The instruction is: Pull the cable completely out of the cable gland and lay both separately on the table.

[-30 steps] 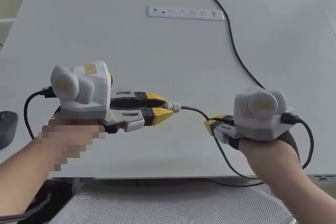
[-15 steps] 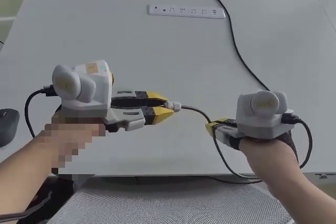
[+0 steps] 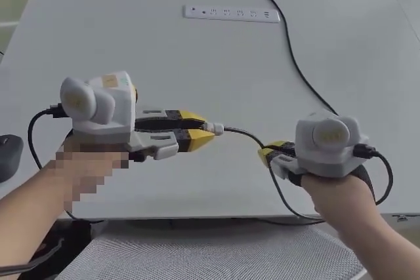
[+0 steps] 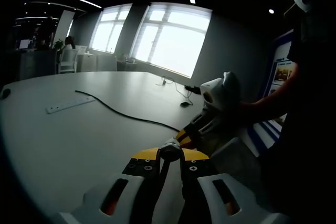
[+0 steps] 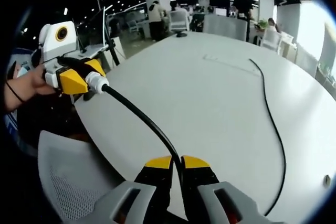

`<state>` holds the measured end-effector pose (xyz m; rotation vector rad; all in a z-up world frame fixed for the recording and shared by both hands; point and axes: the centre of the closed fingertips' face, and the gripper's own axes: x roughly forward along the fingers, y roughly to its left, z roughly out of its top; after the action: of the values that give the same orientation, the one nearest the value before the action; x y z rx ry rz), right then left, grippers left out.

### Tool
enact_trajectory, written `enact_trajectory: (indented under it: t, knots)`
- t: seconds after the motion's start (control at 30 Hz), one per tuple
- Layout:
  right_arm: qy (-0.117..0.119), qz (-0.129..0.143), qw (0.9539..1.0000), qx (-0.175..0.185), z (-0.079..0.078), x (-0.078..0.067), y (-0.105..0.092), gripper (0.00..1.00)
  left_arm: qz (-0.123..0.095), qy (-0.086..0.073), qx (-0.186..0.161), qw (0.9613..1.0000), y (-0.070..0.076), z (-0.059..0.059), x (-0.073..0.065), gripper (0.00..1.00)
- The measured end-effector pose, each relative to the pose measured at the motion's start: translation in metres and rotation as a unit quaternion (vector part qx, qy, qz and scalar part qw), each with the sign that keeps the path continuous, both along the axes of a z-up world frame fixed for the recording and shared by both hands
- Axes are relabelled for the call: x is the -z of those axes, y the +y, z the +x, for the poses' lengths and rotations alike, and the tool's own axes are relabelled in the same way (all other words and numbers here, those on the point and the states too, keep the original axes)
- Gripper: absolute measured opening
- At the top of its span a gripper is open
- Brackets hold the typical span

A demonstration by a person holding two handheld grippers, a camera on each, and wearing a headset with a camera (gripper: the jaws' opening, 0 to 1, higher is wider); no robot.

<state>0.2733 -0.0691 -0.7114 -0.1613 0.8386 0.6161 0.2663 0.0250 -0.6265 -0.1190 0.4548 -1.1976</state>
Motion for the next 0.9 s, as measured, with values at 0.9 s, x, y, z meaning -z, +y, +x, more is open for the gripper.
enact_trajectory:
  t: [0.9]
  knots:
    - [-0.143,-0.067,0.9644,-0.212,-0.008,-0.067,0.064,0.19,0.011,0.004,-0.004,0.9999,0.001,0.001,0.002,0.15]
